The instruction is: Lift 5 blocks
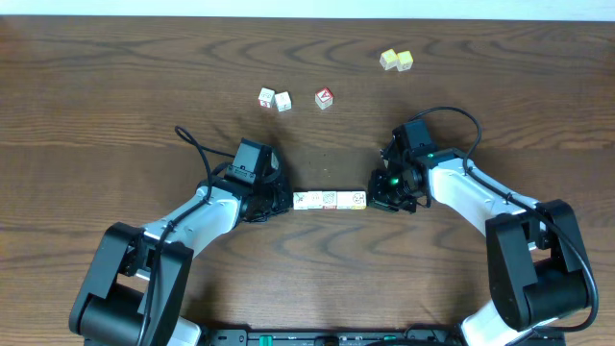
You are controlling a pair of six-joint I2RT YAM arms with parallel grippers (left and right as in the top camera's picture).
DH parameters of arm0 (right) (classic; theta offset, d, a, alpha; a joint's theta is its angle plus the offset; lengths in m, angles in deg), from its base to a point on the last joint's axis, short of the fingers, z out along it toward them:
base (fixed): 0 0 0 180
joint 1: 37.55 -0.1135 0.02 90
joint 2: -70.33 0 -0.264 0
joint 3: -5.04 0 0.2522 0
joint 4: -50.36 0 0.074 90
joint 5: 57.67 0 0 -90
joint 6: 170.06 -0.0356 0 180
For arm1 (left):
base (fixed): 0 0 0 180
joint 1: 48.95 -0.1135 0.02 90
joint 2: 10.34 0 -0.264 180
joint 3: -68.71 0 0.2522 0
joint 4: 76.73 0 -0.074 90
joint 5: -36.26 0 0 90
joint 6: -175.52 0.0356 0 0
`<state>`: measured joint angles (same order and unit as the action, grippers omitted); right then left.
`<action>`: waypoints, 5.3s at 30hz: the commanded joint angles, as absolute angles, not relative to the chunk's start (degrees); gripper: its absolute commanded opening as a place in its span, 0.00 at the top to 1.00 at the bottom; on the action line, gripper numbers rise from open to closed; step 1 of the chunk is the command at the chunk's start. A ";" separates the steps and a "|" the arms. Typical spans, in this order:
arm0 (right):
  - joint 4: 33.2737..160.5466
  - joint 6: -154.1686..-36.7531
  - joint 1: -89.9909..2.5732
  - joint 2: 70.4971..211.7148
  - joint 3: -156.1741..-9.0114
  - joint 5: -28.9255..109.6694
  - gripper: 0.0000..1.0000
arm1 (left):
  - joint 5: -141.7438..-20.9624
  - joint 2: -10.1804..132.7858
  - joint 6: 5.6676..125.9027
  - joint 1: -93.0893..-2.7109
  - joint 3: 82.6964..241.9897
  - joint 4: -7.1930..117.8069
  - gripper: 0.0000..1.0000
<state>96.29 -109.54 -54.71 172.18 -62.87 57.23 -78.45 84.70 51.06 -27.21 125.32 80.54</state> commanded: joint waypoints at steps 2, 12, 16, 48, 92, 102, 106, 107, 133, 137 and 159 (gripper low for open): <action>96.48 -108.71 -56.40 169.88 -63.00 60.91 0.99 | -81.77 84.98 51.83 -26.95 126.98 80.82 0.93; 97.10 -108.75 -56.40 167.72 -63.00 60.91 0.99 | -81.77 82.51 51.83 -26.95 127.09 79.54 0.93; 97.12 -108.77 -56.40 167.69 -63.00 60.95 0.99 | -81.77 81.42 51.83 -26.95 127.09 79.10 0.93; 100.83 -109.86 -56.40 167.76 -62.91 54.61 0.99 | -74.29 80.85 51.87 -26.95 127.07 73.68 0.93; 97.23 -110.89 -56.92 167.85 -60.24 54.85 0.99 | -71.01 81.16 51.83 -24.11 127.07 77.66 0.93; 96.22 -111.79 -58.76 167.85 -60.22 53.58 0.99 | -71.28 81.16 51.83 -24.11 127.07 77.81 0.93; 95.52 -111.72 -58.76 167.85 -60.22 54.24 0.99 | -72.74 81.16 51.92 -23.82 127.07 78.40 0.93; 95.28 -111.61 -58.76 167.85 -60.22 54.79 0.99 | -72.76 81.16 52.33 -23.69 127.07 78.55 0.93; 94.30 -109.58 -58.78 164.39 -60.31 60.51 0.99 | -75.39 76.66 52.49 -23.08 127.07 78.07 0.93; 94.76 -109.58 -58.76 162.80 -60.31 60.49 0.99 | -75.82 76.66 52.24 -23.08 127.07 78.07 0.93; 95.19 -109.60 -58.76 158.47 -60.42 61.34 0.99 | -78.16 72.22 52.27 -23.08 127.07 78.03 0.93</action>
<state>96.16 -110.41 -57.73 160.33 -59.96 53.52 -71.12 74.54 51.48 -24.20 125.47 77.33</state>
